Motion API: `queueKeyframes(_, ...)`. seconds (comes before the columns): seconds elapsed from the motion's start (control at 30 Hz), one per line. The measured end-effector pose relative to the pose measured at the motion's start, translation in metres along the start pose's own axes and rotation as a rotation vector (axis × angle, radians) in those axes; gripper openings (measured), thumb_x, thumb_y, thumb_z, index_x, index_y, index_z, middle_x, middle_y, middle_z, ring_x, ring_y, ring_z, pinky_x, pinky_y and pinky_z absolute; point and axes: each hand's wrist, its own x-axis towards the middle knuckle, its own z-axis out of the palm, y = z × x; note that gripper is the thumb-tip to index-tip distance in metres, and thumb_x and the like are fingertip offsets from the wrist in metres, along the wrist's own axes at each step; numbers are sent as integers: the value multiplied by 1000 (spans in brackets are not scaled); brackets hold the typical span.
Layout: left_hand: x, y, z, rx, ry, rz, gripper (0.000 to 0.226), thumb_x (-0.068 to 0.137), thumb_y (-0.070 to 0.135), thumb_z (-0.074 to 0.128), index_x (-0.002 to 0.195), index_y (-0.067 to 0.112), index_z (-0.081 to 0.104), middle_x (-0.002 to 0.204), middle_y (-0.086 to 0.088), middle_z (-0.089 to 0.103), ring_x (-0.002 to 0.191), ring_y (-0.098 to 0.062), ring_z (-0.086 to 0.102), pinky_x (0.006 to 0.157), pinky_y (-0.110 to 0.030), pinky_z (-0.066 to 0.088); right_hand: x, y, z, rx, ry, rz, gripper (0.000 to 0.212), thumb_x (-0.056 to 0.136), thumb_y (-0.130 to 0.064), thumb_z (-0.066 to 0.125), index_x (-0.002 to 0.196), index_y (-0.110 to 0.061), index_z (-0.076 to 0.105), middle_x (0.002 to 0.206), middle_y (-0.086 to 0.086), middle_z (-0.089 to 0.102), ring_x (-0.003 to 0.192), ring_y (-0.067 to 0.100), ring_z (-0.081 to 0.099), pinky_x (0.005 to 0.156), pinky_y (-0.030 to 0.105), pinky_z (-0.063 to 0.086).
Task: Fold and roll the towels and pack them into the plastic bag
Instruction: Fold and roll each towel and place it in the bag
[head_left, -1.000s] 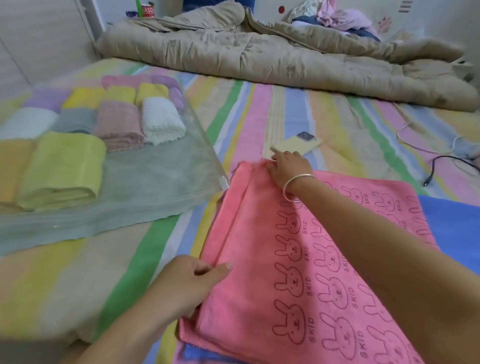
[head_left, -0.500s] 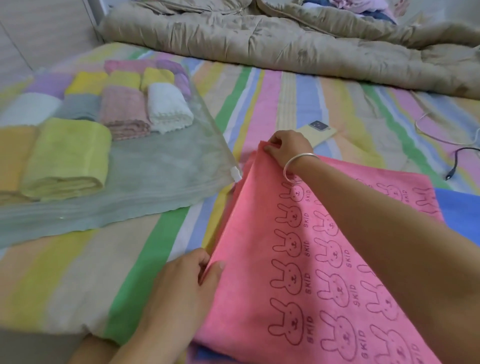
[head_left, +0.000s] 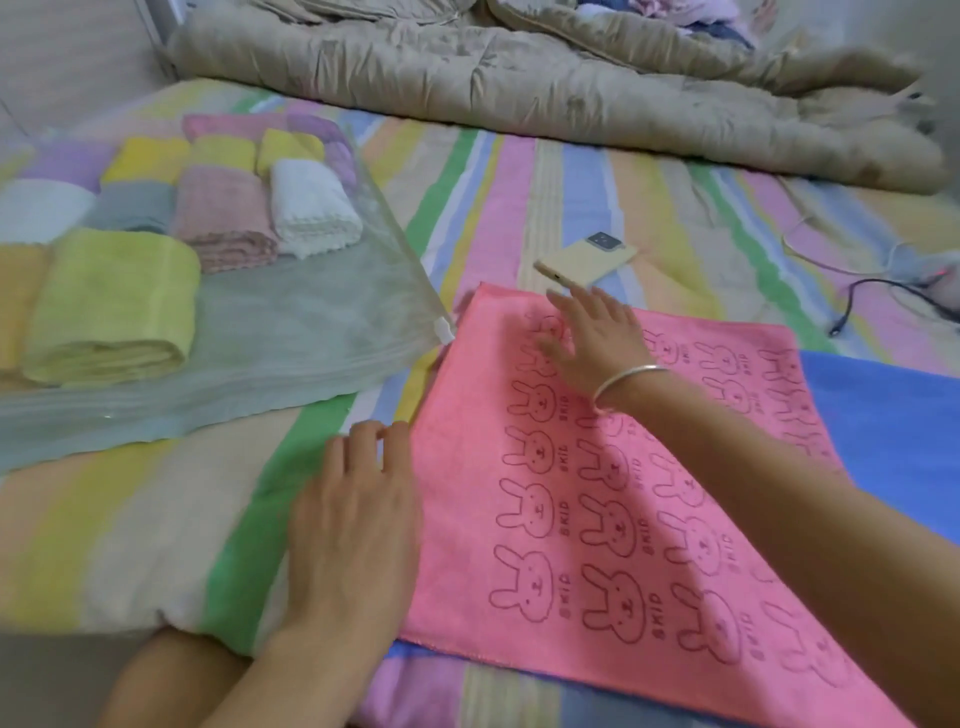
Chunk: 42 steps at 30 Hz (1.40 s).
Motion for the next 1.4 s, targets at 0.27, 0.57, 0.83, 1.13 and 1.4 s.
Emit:
queueKeyframes(0.27, -30, 99, 23, -252, -13, 472, 59, 91, 33, 35, 146, 14, 41, 156, -12, 31, 147, -27, 22, 114, -48, 16, -246, 66, -9, -102, -227, 195, 95, 70, -83, -17, 150, -36, -2, 159, -4, -5, 147, 17, -6, 118, 40, -3)
queueKeyframes(0.57, -47, 134, 25, -175, -270, 495, 75, 84, 47, 6, 152, 19, 25, 161, -8, 17, 149, -22, 11, 122, -42, 5, -321, 114, -27, 428, 289, 473, 32, 95, -28, 53, 123, -16, 61, 125, 5, 61, 112, 25, 59, 103, 35, 39)
queueKeyframes(0.83, -84, 209, -12, -779, -335, 549, 35, 92, 13, 38, 112, 25, 64, 108, 12, 68, 99, -4, 63, 89, -32, 50, -313, 123, -47, 1289, 288, 887, 15, 93, 1, 52, 102, -10, 55, 89, 11, 64, 68, 22, 65, 52, 23, 56)
queueKeyframes(1.13, -76, 271, -14, -416, -299, 423, 26, 95, 21, 42, 120, 22, 51, 104, -4, 67, 100, -28, 61, 77, -37, 45, -309, 129, -64, 1499, 2, 887, 21, 99, -20, 47, 99, -5, 61, 91, 14, 66, 71, 23, 64, 62, 28, 56)
queueKeyframes(1.4, -64, 312, -14, -124, -431, 373, 49, 87, 53, 56, 116, 14, 57, 116, -7, 62, 110, -27, 59, 71, -30, 35, -254, 169, -73, 1640, -80, 917, 54, 100, -48, 33, 107, -4, 64, 106, 20, 66, 93, 30, 66, 81, 38, 53)
